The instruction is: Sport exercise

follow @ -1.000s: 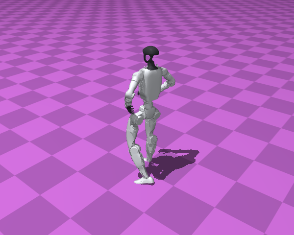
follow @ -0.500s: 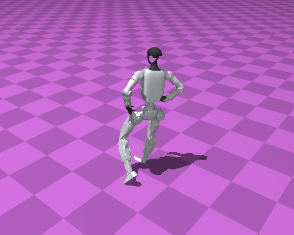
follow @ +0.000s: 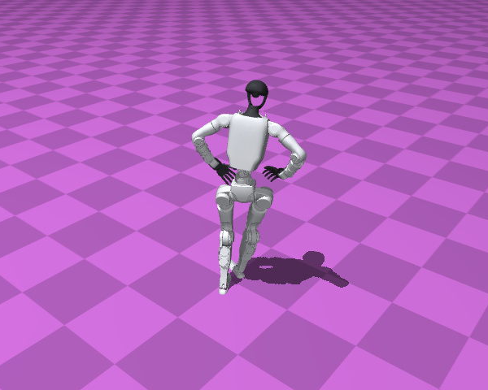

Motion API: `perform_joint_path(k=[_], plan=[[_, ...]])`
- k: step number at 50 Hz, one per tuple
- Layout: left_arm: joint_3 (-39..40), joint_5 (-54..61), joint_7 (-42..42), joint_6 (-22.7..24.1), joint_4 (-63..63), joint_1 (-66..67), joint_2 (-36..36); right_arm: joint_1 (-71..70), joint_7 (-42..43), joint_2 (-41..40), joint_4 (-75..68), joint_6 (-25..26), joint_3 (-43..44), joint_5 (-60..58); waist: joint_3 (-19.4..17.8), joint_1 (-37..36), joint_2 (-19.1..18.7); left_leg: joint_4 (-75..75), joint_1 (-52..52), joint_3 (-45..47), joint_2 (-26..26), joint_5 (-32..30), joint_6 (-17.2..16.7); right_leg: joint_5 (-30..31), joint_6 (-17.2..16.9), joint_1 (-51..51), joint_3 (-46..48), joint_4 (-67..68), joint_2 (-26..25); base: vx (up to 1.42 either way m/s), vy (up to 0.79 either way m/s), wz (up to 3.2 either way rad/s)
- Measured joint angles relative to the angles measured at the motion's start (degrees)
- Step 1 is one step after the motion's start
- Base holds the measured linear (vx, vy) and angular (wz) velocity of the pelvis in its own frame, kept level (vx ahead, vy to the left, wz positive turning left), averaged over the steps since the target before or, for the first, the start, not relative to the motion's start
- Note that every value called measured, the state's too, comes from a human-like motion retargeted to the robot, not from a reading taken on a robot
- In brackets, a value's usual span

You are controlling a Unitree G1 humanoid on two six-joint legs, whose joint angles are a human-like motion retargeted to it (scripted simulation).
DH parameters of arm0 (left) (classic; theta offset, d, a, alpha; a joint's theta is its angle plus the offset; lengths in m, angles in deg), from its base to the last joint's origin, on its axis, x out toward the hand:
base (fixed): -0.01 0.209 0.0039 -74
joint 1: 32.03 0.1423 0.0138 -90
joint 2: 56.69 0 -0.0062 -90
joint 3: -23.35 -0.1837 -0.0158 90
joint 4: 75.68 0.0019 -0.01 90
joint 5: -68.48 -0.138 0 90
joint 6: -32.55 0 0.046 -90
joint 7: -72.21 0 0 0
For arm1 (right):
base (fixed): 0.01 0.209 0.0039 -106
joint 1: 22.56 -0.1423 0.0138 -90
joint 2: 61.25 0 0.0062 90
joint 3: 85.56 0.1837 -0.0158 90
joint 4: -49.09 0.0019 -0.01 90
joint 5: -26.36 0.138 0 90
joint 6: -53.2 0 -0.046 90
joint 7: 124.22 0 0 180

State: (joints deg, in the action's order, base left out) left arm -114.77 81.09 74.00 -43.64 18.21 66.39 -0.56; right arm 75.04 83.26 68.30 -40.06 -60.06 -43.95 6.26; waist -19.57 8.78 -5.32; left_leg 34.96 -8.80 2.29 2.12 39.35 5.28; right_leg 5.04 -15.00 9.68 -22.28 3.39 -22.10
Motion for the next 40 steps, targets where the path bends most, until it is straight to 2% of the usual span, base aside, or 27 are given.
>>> perform_joint_path(k=[1, 2, 3, 4, 5, 7, 12, 17, 25, 32, 40], plan=[[-0.1, -1.1, -0.2, 0.0, 0.2, 0.3, -0.1, 0.4, -1.1, -0.4, -0.3, -0.3, 0.1, 0.4, 0.4, -0.5, 0.3, -0.1, 0.1, 3.2, 0.3, -0.6, 0.7, -4.9, 0.0, 2.5, 9.8, 6.2, 6.2, -0.23, 0.54, -2.29], [0.0, -2.1, -0.4, 0.1, 0.4, 0.7, -0.2, 0.8, -2.1, -0.6, -0.5, -0.5, 0.3, 0.8, 0.9, -1.2, 0.3, -0.1, 0.1, 6.1, 0.9, -0.9, 1.2, -10.6, 1.5, 4.1, 19.2, 11.9, 12.3, -0.20, 0.60, -2.71], [0.3, -3.0, -0.7, 0.1, 0.8, 1.0, -0.2, 1.0, -3.1, -0.7, -0.7, -0.6, 0.3, 1.0, 1.7, -2.3, -0.4, 0.2, -0.1, 8.5, 2.3, -0.6, 1.6, -18.0, 6.0, 4.1, 27.9, 16.8, 18.4, -0.09, 0.40, -2.08], [0.5, -3.9, -1.1, 0.1, 1.4, 1.2, -0.2, 1.5, -4.1, -0.8, -1.0, -0.8, 0.7, 1.5, 2.2, -2.3, -0.4, 0.6, 0.1, 9.4, 2.6, -0.3, 1.8, -22.9, 8.4, 4.3, 31.1, 22.2, 22.1, 0.00, 0.21, -1.23], [0.7, -5.0, -1.5, 0.0, 2.0, 1.3, -0.2, 2.2, -5.1, -0.9, -1.3, -0.9, 1.3, 2.0, 2.6, -1.7, -0.1, 1.0, 0.5, 9.5, 2.4, 0.0, 2.0, -26.7, 9.8, 4.7, 31.6, 27.9, 24.5, 0.03, 0.10, -0.44], [1.9, -6.8, -2.7, -0.5, 4.1, 1.3, 0.2, 3.6, -7.5, -1.0, -1.6, -1.1, 3.2, 3.8, 3.5, -0.7, 1.8, 0.7, 2.0, 10.0, 0.1, 0.3, 2.8, -30.6, 10.2, 6.0, 31.6, 37.5, 28.5, 0.07, 0.06, -0.15], [7.6, -9.5, -4.6, -2.2, 13.5, 0.3, 3.7, 7.4, -14.4, -2.6, -2.4, 0.0, 10.2, 9.4, 6.7, 1.1, 6.7, -4.6, 6.7, 9.7, -6.6, -1.3, 4.8, -34.3, 9.8, 5.4, 29.0, 47.5, 35.5, 0.12, 0.04, -0.06], [14.4, -7.5, -3.8, -4.7, 26.0, -0.8, 10.8, 8.3, -19.0, -6.2, -8.0, 3.6, 15.7, 12.1, 9.7, 0.5, 7.6, -7.4, 10.7, 8.1, -8.4, -2.2, 5.3, -36.7, 10.3, -0.3, 27.0, 43.2, 35.4, 0.15, -0.02, -0.14], [22.4, 2.5, -1.7, -7.7, 44.7, -3.3, 23.6, 0.9, -21.7, -17.7, -28.4, 10.3, 16.3, 17.0, 11.8, -2.5, 5.7, -4.7, 13.6, 6.6, -4.9, -1.4, 4.0, -37.8, 12.3, -10.1, 28.5, 30.7, 30.8, 0.11, -0.08, -0.24], [22.5, 9.7, -2.5, -8.7, 52.9, -3.8, 31.2, -6.4, -19.2, -27.2, -42.1, 12.3, 16.3, 24.0, 12.2, -3.9, 4.1, -1.5, 13.3, 6.3, -1.3, -1.6, 2.1, -35.9, 12.8, -14.1, 29.8, 24.2, 27.3, 0.02, -0.10, -0.16], [20.3, 14.5, -3.5, -8.5, 53.5, -4.1, 33.3, -9.5, -18.5, -31.5, -46.4, 12.4, 16.5, 29.7, 12.0, -4.2, 2.7, -1.3, 13.2, 6.0, 0.8, -2.7, 0.8, -34.2, 13.3, -15.8, 30.3, 20.0, 25.0, -0.02, -0.09, -0.11]])
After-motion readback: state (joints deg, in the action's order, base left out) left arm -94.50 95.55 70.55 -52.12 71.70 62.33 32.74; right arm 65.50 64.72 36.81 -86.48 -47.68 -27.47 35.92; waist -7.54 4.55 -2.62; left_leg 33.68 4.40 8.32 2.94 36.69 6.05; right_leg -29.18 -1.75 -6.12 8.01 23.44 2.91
